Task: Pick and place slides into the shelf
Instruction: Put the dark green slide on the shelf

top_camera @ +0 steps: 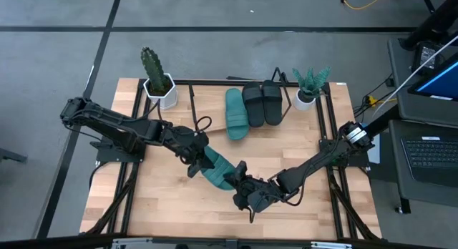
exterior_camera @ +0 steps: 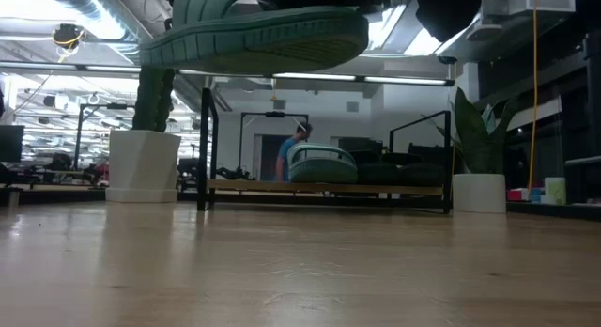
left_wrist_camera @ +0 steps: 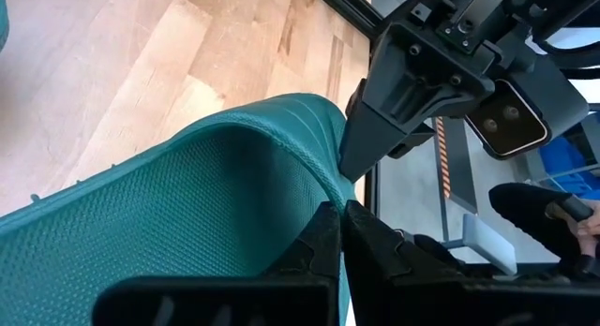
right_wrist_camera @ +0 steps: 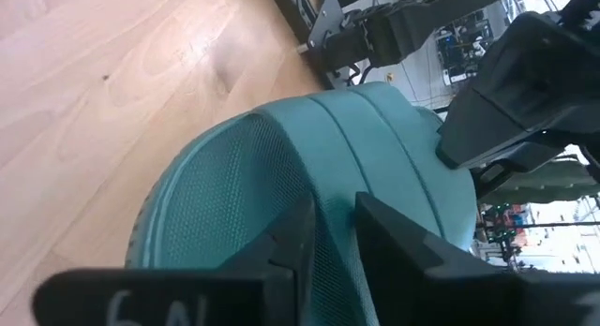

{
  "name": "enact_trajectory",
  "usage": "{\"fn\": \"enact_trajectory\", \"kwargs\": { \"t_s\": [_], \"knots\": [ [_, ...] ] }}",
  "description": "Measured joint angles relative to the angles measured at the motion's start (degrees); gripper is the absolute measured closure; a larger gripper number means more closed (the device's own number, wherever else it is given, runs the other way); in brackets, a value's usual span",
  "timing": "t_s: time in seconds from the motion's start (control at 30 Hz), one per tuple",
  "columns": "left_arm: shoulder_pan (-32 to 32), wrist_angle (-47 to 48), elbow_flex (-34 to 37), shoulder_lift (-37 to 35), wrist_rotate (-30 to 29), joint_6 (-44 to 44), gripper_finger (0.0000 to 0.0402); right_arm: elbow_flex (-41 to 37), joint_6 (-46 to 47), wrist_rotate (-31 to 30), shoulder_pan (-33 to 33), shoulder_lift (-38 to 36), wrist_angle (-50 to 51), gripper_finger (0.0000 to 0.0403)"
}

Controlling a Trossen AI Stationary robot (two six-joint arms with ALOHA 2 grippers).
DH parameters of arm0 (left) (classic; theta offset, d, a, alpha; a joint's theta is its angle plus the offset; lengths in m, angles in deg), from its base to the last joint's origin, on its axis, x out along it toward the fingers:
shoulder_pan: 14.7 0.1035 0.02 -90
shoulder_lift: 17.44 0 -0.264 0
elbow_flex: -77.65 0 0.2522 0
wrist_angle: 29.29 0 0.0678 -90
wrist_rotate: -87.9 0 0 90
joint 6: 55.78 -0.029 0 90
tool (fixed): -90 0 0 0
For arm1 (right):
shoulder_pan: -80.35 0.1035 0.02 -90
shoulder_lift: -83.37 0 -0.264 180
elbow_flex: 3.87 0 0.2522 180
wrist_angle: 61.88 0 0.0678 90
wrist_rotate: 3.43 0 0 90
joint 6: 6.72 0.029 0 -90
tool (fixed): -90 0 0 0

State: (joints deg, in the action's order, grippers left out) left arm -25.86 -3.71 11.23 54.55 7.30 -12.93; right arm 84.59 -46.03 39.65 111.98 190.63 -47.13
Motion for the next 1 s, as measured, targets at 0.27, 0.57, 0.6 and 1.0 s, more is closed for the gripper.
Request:
{"fn": "enact_trajectory", "kwargs": {
  "t_s": [0.27, 0.57, 0.6, 1.0],
  "knots": [
    [-0.04, -1.19, 0.0, 0.0, 0.92, 0.02, 0.0401, 0.0, -3.46, -0.61, 1.02, 0.0, -0.02, 0.0274],
    [-0.04, -2.51, 0.0, 0.0, 1.94, 0.09, 0.0401, 0.0, -7.61, -2.36, 1.64, 0.0, -1.24, 0.0254],
    [-0.04, -2.62, 0.0, 0.0, 1.94, 0.09, 0.0401, 0.0, -7.88, -2.36, 1.64, 0.0, -1.74, 0.0256],
    [-0.04, -4.17, 0.0, 0.0, 2.07, 0.06, 0.0401, 0.0, -10.64, -2.24, 1.53, -0.02, -5.66, 0.0292]
  ]
}}
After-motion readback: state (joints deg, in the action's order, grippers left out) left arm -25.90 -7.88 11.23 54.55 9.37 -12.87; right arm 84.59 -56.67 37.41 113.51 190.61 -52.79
